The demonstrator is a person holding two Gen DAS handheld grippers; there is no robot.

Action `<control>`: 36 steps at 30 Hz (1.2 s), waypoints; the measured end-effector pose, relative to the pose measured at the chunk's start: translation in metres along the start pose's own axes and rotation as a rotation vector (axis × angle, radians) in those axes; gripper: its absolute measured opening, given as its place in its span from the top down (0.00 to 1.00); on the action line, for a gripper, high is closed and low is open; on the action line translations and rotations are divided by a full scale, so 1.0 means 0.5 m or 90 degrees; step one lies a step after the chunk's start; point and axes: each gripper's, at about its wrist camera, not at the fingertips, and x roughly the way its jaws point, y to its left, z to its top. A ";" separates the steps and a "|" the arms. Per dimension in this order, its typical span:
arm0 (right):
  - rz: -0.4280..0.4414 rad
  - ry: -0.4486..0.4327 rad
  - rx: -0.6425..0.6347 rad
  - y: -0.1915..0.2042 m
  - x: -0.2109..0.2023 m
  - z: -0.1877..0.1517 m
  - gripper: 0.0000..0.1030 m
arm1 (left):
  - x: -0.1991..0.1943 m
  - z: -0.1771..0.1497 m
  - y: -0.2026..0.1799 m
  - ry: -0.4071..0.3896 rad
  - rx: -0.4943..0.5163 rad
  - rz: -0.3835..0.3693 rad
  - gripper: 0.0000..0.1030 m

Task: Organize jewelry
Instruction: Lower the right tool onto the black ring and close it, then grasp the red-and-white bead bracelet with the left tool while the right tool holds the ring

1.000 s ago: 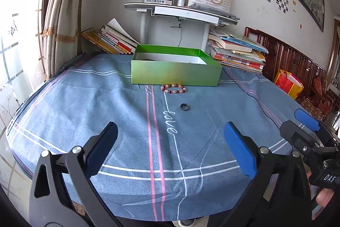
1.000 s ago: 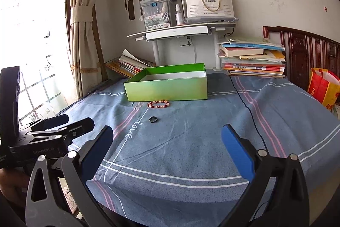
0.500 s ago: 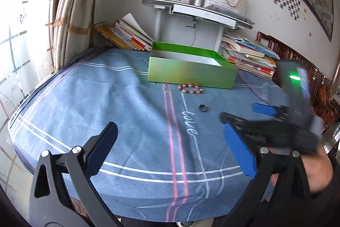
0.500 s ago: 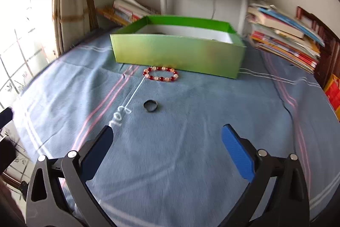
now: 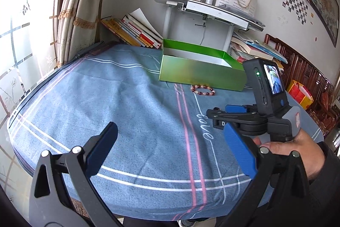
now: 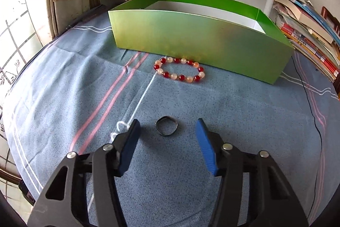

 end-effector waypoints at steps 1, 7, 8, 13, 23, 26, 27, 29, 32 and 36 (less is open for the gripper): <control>0.003 -0.002 -0.002 0.003 -0.003 0.000 0.58 | 0.003 0.001 0.000 0.002 -0.001 -0.001 0.04; 0.012 -0.009 -0.010 0.012 -0.005 0.002 0.79 | 0.014 -0.001 -0.005 0.008 0.004 -0.002 0.04; 0.015 -0.009 -0.007 0.010 -0.006 0.002 0.79 | 0.014 -0.001 -0.005 0.009 0.004 -0.002 0.04; 0.025 -0.023 0.016 -0.003 -0.013 -0.004 0.80 | 0.024 0.002 -0.010 0.016 0.007 0.002 0.04; 0.040 -0.206 0.153 -0.163 -0.136 -0.064 0.80 | 0.113 0.063 -0.080 0.043 0.085 0.001 0.04; 0.076 -0.200 0.206 -0.212 -0.127 -0.080 0.80 | 0.164 0.091 -0.138 0.058 0.146 -0.018 0.04; 0.095 -0.193 0.224 -0.225 -0.120 -0.085 0.80 | 0.187 0.099 -0.161 0.066 0.173 -0.024 0.04; 0.111 -0.192 0.236 -0.233 -0.119 -0.089 0.80 | 0.237 0.113 -0.202 0.081 0.225 -0.027 0.04; 0.119 -0.191 0.227 -0.225 -0.118 -0.088 0.80 | 0.306 0.128 -0.239 0.106 0.269 -0.027 0.06; 0.133 -0.189 0.224 -0.227 -0.115 -0.088 0.80 | 0.388 0.137 -0.259 0.155 0.299 -0.024 0.24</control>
